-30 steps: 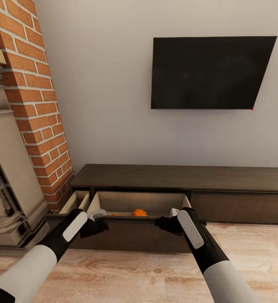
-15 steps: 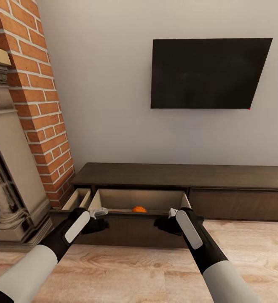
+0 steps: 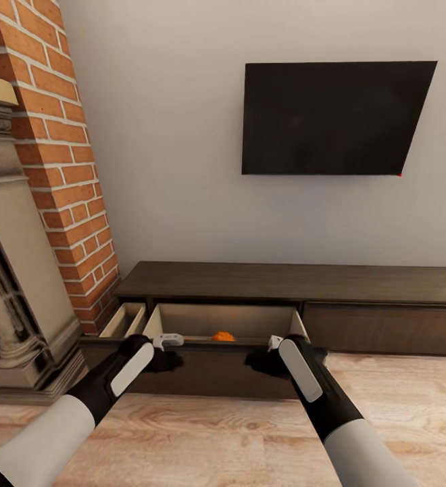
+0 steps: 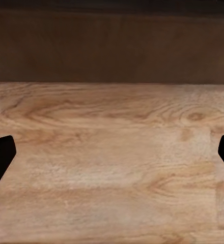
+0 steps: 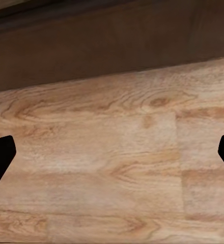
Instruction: Place each of the two pumpkins and all three candles from the living room inside a cabinet in the living room (use any cabinet), then make sure every cabinet is closed, and position the cauldron so it is next to a table in the living room.
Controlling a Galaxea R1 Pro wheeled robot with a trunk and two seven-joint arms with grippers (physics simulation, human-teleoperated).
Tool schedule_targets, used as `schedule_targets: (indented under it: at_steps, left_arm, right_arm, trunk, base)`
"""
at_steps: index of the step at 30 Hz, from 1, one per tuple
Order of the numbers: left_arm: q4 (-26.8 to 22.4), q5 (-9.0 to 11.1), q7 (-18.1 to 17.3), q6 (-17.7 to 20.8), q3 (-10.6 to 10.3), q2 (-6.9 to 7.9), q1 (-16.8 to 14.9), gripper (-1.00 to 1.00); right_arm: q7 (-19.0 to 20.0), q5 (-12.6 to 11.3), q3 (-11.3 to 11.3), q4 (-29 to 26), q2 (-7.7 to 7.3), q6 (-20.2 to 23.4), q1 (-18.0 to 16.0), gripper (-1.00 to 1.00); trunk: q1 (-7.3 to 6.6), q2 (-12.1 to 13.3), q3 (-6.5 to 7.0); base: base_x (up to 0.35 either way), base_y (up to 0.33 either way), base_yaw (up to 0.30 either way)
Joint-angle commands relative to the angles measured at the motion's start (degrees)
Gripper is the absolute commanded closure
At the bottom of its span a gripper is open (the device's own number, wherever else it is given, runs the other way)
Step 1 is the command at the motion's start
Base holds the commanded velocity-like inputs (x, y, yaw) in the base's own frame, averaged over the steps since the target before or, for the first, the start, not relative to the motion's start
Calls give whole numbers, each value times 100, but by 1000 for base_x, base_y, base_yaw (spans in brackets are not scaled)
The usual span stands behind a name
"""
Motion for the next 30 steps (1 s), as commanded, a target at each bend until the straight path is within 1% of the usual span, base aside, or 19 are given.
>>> schedule_targets:
  at_steps: [1,2,3,4,8,10,14,20,30]
  left_arm:
    - [-18,9,54,0,-35,7,-5,-100]
    - [-25,-48,49,-3,-43,6,-4,-100]
    - [-35,-169,26,-8,-55,4,-3,-100]
    - [-38,-225,6,-10,-59,3,-2,-100]
    - [-45,-391,-114,-57,-70,1,-1,-100]
    - [-46,-434,-146,-81,-72,0,-1,-100]
    - [-50,-464,-169,-147,-73,0,-1,-100]
    - [-45,-476,-182,-385,-75,0,-1,-100]
    - [-39,-478,-180,-541,-75,0,-1,-100]
  right_arm:
    - [-60,-49,57,-5,-1,8,-4,-100]
    - [-61,-48,102,-6,-1,8,-4,-100]
    - [-61,-45,175,-6,-1,8,-4,-100]
    - [-61,-43,201,-6,-3,8,-4,-100]
    - [-61,-38,271,-6,-7,8,-4,-100]
    - [-61,-37,287,-7,-8,4,-4,-100]
    - [-57,-36,299,-7,-9,-2,-4,-100]
    - [-49,-36,304,-7,-10,-15,-4,-100]
    - [-28,-40,335,-21,-13,-18,-4,-100]
  trunk:
    - [-1,-3,-6]
    - [-1,-3,-6]
    - [-1,-3,-6]
    - [-1,-3,-6]
    - [-1,-3,-6]
    - [-1,-3,-6]
    - [-1,-3,-6]
    - [-1,-3,-6]
    - [-1,-3,-6]
  base:
    - [0,0,0]
    - [0,0,0]
    - [0,0,0]
    - [0,0,0]
    - [0,0,0]
    - [0,0,0]
    - [0,0,0]
    - [0,0,0]
    - [0,0,0]
